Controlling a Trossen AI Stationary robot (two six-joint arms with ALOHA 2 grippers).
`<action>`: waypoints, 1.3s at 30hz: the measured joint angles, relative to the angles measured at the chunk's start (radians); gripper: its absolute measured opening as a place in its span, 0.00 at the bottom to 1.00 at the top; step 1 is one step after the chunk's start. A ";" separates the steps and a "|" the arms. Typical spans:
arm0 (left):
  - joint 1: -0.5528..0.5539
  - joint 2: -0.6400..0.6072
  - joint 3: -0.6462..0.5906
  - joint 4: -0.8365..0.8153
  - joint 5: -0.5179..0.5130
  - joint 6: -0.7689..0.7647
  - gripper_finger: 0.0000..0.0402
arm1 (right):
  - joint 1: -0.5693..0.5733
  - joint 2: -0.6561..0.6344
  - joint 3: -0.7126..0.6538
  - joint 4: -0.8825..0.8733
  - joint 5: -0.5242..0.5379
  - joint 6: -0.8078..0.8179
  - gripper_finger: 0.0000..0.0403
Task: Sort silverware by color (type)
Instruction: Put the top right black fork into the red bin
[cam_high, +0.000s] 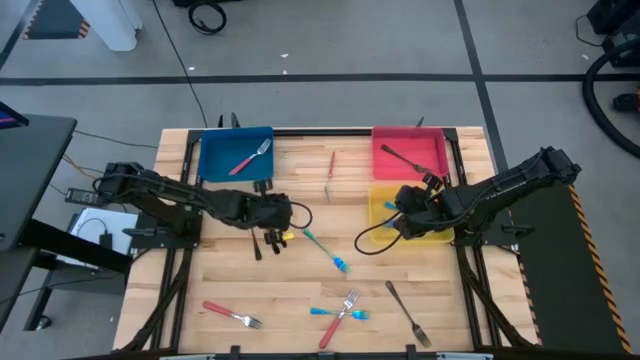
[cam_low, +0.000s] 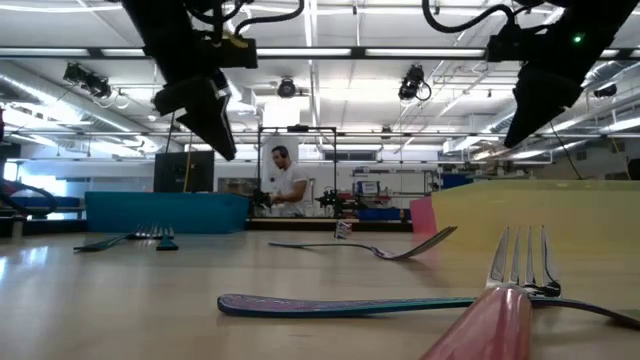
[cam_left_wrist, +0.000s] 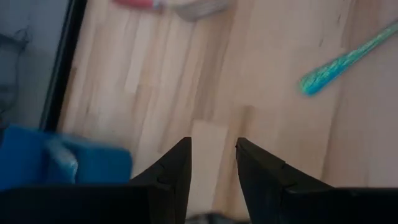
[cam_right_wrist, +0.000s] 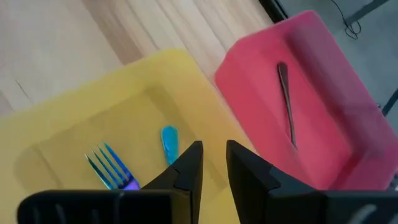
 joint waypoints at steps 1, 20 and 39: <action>0.011 0.000 0.000 0.032 0.033 0.036 0.31 | -0.002 0.000 0.000 0.013 0.004 0.000 0.20; 0.043 0.185 0.000 0.556 0.423 0.348 0.31 | -0.078 0.000 0.000 0.113 0.013 -0.071 0.19; 0.054 0.305 0.001 0.716 0.420 0.350 0.38 | -0.096 0.000 0.000 0.142 0.013 -0.071 0.19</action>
